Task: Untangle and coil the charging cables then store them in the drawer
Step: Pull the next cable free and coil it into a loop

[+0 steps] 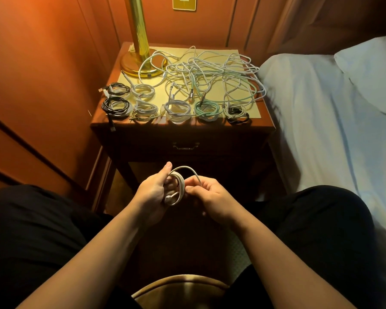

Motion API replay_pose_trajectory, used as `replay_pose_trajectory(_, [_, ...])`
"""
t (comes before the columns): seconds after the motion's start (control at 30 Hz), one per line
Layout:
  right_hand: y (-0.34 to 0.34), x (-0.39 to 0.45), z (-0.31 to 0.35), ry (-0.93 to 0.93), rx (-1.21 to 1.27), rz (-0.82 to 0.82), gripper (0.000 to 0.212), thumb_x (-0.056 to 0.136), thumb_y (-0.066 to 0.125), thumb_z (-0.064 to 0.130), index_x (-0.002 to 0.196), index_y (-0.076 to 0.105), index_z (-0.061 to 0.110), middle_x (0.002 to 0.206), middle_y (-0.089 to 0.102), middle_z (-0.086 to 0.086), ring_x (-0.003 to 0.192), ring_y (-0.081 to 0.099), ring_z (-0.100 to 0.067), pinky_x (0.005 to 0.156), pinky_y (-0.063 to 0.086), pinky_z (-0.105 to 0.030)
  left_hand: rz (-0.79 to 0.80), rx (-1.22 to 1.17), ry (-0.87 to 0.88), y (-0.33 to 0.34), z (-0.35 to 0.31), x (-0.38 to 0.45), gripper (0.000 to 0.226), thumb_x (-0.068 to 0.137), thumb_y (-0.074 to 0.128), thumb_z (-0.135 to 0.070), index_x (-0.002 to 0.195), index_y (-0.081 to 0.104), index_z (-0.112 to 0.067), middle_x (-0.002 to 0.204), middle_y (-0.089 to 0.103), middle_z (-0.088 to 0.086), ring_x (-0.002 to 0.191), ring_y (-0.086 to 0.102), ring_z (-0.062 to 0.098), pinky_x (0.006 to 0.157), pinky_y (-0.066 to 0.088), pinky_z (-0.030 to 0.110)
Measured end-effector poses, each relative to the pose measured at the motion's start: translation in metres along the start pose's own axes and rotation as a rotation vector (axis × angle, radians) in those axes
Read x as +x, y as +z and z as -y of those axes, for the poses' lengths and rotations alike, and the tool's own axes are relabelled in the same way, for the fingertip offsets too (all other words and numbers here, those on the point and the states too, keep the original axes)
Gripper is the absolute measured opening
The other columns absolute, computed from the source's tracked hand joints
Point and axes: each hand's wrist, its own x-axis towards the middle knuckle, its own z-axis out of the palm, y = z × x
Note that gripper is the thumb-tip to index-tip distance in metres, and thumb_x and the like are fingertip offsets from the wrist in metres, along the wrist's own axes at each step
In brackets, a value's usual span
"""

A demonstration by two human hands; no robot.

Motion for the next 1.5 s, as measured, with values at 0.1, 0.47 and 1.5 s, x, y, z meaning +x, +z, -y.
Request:
replay_pose_trajectory(0.1, [0.005, 0.000, -0.003, 0.025, 0.053, 0.033, 0.015, 0.107, 0.054, 0.029, 0.100, 0.066, 0.023, 0.078, 0.061, 0.009, 0.062, 0.050, -0.005, 0.046, 0.037, -0.016, 0.051, 0.047, 0.037, -0.006, 0.003, 0.004, 0.043, 0.100, 0.056, -0.047, 0.077, 0.059, -0.010, 0.072, 0.053, 0.009, 0.065, 0.054, 0.021, 0.062, 0.046, 0.033])
replay_pose_trajectory(0.47, [0.005, -0.003, -0.008, 0.276, 0.175, 0.018, 0.047, 0.083, 0.083, -0.001, 0.117, 0.052, 0.010, 0.092, 0.078, -0.011, 0.084, 0.078, -0.019, 0.070, 0.064, -0.034, 0.018, 0.195, 0.145, -0.001, 0.012, -0.001, 0.050, 0.108, 0.045, -0.041, 0.064, 0.042, -0.018, 0.058, 0.035, -0.001, 0.052, 0.033, 0.013, 0.052, 0.031, 0.026])
replay_pose_trajectory(1.5, [-0.002, 0.002, -0.019, 0.202, -0.353, 0.256, 0.039, 0.082, 0.089, 0.024, 0.115, 0.069, 0.024, 0.118, 0.073, 0.001, 0.110, 0.070, -0.015, 0.099, 0.059, -0.041, -0.037, 0.300, 0.133, 0.007, -0.001, -0.014, 0.048, 0.104, 0.048, -0.052, 0.070, 0.051, -0.018, 0.045, 0.048, -0.007, 0.051, 0.046, 0.014, 0.059, 0.041, 0.033])
